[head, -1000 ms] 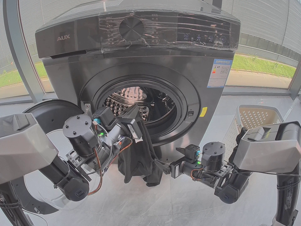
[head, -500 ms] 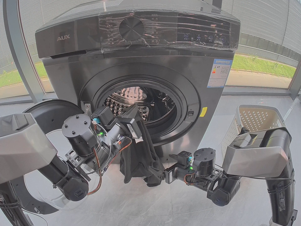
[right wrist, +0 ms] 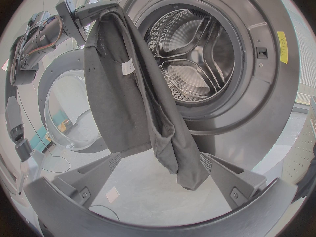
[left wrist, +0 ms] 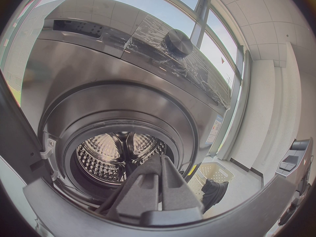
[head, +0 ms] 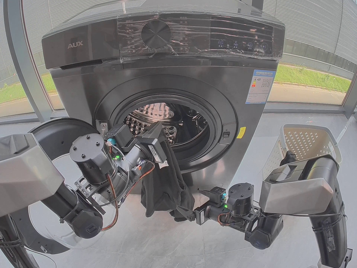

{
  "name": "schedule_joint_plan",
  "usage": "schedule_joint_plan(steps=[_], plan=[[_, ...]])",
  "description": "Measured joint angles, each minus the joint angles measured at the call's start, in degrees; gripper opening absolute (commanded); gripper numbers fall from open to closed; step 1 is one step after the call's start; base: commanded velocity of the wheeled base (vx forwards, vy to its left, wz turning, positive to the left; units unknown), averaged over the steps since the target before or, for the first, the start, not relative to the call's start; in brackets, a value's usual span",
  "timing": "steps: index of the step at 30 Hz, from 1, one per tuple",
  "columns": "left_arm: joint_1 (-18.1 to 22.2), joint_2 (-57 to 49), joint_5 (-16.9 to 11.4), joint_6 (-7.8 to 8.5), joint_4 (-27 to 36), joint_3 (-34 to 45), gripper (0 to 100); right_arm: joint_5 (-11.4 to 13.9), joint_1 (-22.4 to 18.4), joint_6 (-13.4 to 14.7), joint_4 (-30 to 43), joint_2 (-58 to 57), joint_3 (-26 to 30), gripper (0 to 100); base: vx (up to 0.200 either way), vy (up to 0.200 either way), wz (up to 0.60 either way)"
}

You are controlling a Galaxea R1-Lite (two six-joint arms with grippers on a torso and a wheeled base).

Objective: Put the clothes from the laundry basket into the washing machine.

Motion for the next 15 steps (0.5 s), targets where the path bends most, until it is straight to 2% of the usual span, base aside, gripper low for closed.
schedule_joint_plan(steps=[6,15], plan=[[-0.1,-0.1,0.0,0.02,0.0,0.1,0,-0.4,-0.4,0.0,0.4,0.2,-1.4,100,0.000,0.000,0.00],[-0.1,-0.1,0.0,-0.05,0.0,0.2,0,-0.5,-0.6,0.0,2.1,3.5,-9.0,100,0.000,0.000,0.00]])
